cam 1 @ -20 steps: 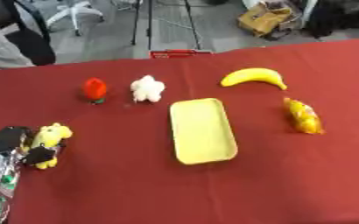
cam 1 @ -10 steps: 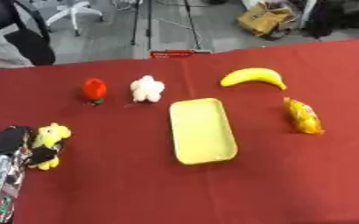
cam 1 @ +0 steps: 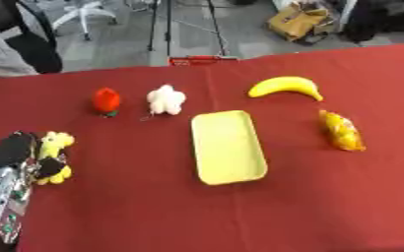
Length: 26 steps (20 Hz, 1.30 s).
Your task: Pick up objects on the table and place them in the box.
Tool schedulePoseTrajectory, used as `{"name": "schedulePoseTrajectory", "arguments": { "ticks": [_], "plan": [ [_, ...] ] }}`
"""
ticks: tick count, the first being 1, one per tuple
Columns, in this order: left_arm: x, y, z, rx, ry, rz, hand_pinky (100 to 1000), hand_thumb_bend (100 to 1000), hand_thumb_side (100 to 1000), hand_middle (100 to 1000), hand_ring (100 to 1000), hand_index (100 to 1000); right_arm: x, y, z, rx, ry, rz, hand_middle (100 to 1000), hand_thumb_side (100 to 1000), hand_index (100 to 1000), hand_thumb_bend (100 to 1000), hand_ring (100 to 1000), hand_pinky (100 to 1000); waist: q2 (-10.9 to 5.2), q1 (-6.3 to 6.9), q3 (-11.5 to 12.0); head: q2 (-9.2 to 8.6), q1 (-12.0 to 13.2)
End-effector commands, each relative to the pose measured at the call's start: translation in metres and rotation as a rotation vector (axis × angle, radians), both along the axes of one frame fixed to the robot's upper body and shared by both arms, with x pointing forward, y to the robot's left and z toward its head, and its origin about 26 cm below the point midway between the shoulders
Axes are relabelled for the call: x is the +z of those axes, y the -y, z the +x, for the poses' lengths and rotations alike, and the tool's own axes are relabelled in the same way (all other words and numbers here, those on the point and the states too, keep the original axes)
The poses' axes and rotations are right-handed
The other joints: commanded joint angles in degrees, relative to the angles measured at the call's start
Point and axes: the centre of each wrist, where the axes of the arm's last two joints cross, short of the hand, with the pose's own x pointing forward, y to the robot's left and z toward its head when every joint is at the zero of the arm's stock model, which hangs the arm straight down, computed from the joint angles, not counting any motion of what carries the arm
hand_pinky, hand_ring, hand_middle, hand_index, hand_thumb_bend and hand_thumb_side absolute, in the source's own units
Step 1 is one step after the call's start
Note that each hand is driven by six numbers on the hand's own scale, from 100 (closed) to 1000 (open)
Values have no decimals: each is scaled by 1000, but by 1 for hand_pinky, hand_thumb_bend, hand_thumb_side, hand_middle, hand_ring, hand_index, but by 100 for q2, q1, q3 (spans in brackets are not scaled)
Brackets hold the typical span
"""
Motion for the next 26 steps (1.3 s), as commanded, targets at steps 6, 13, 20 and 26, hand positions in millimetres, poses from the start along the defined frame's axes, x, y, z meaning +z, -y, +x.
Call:
{"name": "schedulePoseTrajectory", "arguments": {
  "ticks": [6, 13, 20, 26],
  "plan": [
    [92, 59, 13, -366, 337, -82, 451, 219, 474, 378, 341, 484, 7, 2, 0, 6, 19, -13, 793, 767, 893, 100, 701, 674, -145, -21, -24, 28, 44],
    [100, 140, 51, -805, 237, -138, 486, 235, 502, 401, 369, 506, 9, -1, 0, 23, 24, -14, 794, 770, 894, 100, 700, 674, -159, -47, -75, 28, 117],
    [83, 201, 68, -1069, 93, 53, 523, 228, 508, 447, 400, 543, 11, -4, 1, 39, 24, -12, 794, 769, 894, 100, 700, 674, -170, -55, -112, 28, 126],
    [67, 210, 70, -1167, -9, 155, 552, 256, 517, 478, 443, 562, 9, -5, 2, 43, 20, -9, 793, 770, 895, 100, 699, 674, -184, -50, -127, 28, 91]
  ]
}}
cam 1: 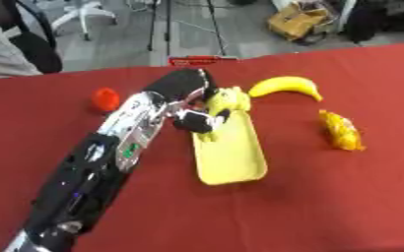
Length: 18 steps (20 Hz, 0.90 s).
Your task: Pick up objects on the table and place them in the box.
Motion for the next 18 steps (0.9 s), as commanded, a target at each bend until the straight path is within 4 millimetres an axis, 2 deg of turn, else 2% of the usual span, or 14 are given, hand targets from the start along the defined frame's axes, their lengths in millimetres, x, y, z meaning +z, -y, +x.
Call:
{"name": "schedulePoseTrajectory", "arguments": {
  "ticks": [1, 4, 10, 11, 12, 13, 14, 15, 16, 17, 18],
  "plan": [
    [-2, 1, 2, -29, 4, 48, 561, 261, 517, 484, 456, 565, 8, 0, 0, 9, 24, -7, 793, 769, 895, 100, 699, 674, -179, -50, 1, 28, -16],
    [-20, -2, 4, -14, -20, 94, 567, 262, 517, 487, 461, 567, 8, -1, 0, 11, 24, -7, 793, 769, 895, 100, 698, 674, -175, -53, 4, 28, -24],
    [-39, 1, 7, -1, 27, 83, 572, 283, 548, 499, 475, 576, 7, -1, 0, 11, 21, -6, 793, 770, 895, 100, 697, 674, -176, -58, 5, 28, -44],
    [-42, 3, 8, -1, 41, 72, 578, 361, 601, 522, 492, 606, 7, -1, 0, 12, 20, -5, 793, 770, 895, 100, 697, 674, -176, -59, 4, 28, -47],
    [-46, 5, 8, 0, 58, 56, 578, 361, 601, 522, 492, 606, 7, -1, 0, 12, 20, -5, 793, 770, 895, 100, 697, 674, -177, -61, 3, 28, -47],
    [-49, 7, 9, -1, 72, 45, 598, 464, 664, 557, 518, 644, 7, -1, 0, 13, 21, -5, 793, 769, 895, 100, 697, 674, -177, -62, 2, 28, -47],
    [-52, 8, 9, -3, 85, 37, 598, 464, 664, 557, 518, 644, 7, -1, 0, 13, 21, -5, 793, 769, 895, 100, 697, 674, -177, -63, 1, 28, -47],
    [-55, 9, 9, -5, 94, 42, 737, 755, 822, 759, 709, 757, 7, -1, 0, 13, 21, -5, 793, 770, 894, 100, 696, 674, -178, -64, -2, 28, -46],
    [-56, 9, 10, -9, 99, 65, 752, 769, 824, 770, 722, 763, 7, -1, 0, 13, 20, -5, 792, 770, 894, 100, 696, 674, -179, -64, -3, 28, -44],
    [-57, 9, 10, -10, 103, 85, 829, 875, 841, 847, 808, 805, 6, -1, 0, 13, 19, -5, 792, 769, 894, 100, 696, 674, -181, -64, -3, 28, -41],
    [-58, 9, 10, -7, 104, 108, 829, 875, 841, 847, 808, 805, 6, -1, 0, 14, 19, -5, 792, 769, 894, 100, 696, 674, -183, -63, -3, 28, -37]
  ]
}}
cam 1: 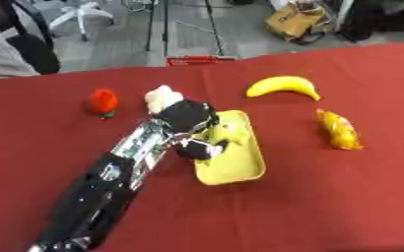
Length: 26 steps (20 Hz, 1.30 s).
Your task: Pick up objects on the table and place them in the box.
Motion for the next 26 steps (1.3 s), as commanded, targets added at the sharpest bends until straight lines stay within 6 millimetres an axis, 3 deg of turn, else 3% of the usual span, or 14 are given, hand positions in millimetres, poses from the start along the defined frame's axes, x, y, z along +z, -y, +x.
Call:
{"name": "schedulePoseTrajectory", "arguments": {
  "ticks": [1, 4, 7, 9, 11, 12, 17, 21, 26],
  "plan": [
    [8, 0, 4, 3, 45, 44, 840, 911, 848, 868, 834, 815, 7, 1, 0, 7, 21, -6, 792, 770, 895, 100, 696, 674, -182, -63, -1, 28, 0],
    [6, -4, 4, 17, 40, 66, 865, 941, 875, 897, 867, 837, 7, 1, 0, 6, 20, -5, 792, 770, 895, 100, 695, 674, -185, -64, 5, 28, -1],
    [6, -13, 3, 38, 24, 62, 878, 927, 881, 905, 874, 846, 7, 1, 0, 4, 20, -4, 792, 770, 895, 100, 695, 673, -186, -65, 11, 28, 4],
    [16, -23, -1, 70, 63, -22, 861, 879, 902, 883, 844, 835, 7, 1, 0, 2, 21, -4, 792, 770, 895, 100, 695, 673, -181, -66, 26, 28, -11],
    [32, -37, -9, 118, 141, -178, 843, 843, 907, 866, 820, 824, 7, 2, 0, -1, 22, -5, 792, 766, 894, 100, 695, 673, -175, -65, 38, 28, -16],
    [45, -45, -14, 149, 207, -320, 802, 748, 885, 823, 764, 791, 6, 3, 0, -4, 21, -5, 792, 769, 894, 100, 694, 673, -172, -68, 53, 28, -25],
    [75, -87, -40, 211, 403, -931, 751, 689, 883, 806, 739, 786, 7, 4, 0, -12, 23, -8, 792, 768, 895, 100, 694, 673, -159, -57, 74, 28, -47],
    [83, -111, -56, 281, 496, -1135, 732, 685, 879, 792, 727, 784, 6, 4, 0, -15, 22, -8, 792, 768, 895, 100, 694, 673, -142, -54, 100, 28, -32],
    [68, -133, -67, 345, 473, -1341, 698, 655, 864, 773, 697, 777, 8, 5, 0, -15, 27, -12, 793, 765, 896, 100, 694, 673, -118, -49, 118, 28, -37]
  ]
}}
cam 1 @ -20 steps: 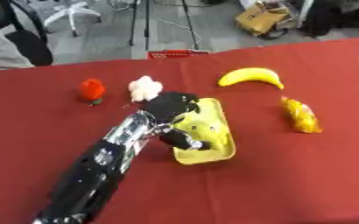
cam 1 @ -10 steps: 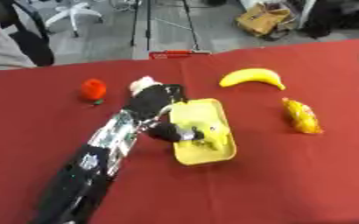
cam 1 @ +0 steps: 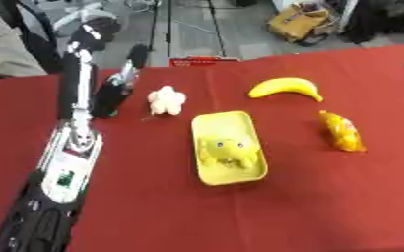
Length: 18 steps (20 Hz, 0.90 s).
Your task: Pick up objects on the table and place them in the box.
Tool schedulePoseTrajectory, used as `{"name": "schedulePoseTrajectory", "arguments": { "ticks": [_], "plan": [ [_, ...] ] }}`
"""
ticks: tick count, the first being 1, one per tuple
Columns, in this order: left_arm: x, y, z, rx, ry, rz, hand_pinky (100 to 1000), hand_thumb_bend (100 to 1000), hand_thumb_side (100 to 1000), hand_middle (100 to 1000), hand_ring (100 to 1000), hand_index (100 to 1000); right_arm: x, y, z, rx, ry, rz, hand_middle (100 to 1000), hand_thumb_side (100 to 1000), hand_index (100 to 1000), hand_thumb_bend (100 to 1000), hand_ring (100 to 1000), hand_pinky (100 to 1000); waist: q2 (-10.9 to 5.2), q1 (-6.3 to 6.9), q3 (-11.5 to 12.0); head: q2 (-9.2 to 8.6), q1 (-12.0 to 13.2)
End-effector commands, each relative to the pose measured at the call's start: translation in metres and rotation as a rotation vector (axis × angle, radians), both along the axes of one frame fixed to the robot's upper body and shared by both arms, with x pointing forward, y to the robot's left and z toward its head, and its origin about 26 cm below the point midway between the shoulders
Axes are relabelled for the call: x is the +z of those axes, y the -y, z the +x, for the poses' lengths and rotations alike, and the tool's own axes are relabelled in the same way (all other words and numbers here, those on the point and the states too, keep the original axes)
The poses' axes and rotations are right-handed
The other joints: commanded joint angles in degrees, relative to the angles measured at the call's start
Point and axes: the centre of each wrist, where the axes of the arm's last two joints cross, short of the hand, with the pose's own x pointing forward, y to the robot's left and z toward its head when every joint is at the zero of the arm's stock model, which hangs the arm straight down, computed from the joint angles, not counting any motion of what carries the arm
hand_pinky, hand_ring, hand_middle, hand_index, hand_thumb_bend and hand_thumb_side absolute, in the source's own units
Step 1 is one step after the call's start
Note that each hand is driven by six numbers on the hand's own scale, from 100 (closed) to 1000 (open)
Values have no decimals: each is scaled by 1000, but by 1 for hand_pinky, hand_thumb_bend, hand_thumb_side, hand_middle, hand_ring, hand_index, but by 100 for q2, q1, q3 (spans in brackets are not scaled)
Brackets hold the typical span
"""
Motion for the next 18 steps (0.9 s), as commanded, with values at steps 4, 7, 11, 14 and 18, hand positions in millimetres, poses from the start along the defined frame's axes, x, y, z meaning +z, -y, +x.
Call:
{"name": "schedulePoseTrajectory", "arguments": {
  "ticks": [4, 7, 11, 14, 18],
  "plan": [
    [-5, -20, -1, -104, 43, -173, 698, 645, 873, 770, 695, 787, 9, 4, 0, -11, 30, -20, 792, 764, 896, 100, 693, 673, -99, -49, 8, 27, -27],
    [-9, -24, 0, -152, 34, -210, 696, 633, 879, 771, 693, 797, 9, 4, 0, -13, 30, -19, 793, 763, 896, 100, 693, 673, -99, -47, 8, 27, -45],
    [-11, -28, 0, -197, 29, -243, 696, 627, 883, 774, 692, 803, 9, 4, 0, -10, 29, -21, 793, 762, 896, 100, 693, 673, -98, -43, 18, 27, -50],
    [-12, -29, 0, -218, 23, -246, 696, 625, 888, 772, 691, 804, 9, 4, 0, -14, 30, -20, 793, 761, 896, 100, 692, 673, -98, -47, 17, 27, -68],
    [-13, -31, 0, -234, 13, -241, 694, 623, 890, 767, 685, 805, 9, 5, 0, -16, 29, -20, 793, 760, 896, 100, 692, 673, -99, -49, 23, 27, -82]
  ]
}}
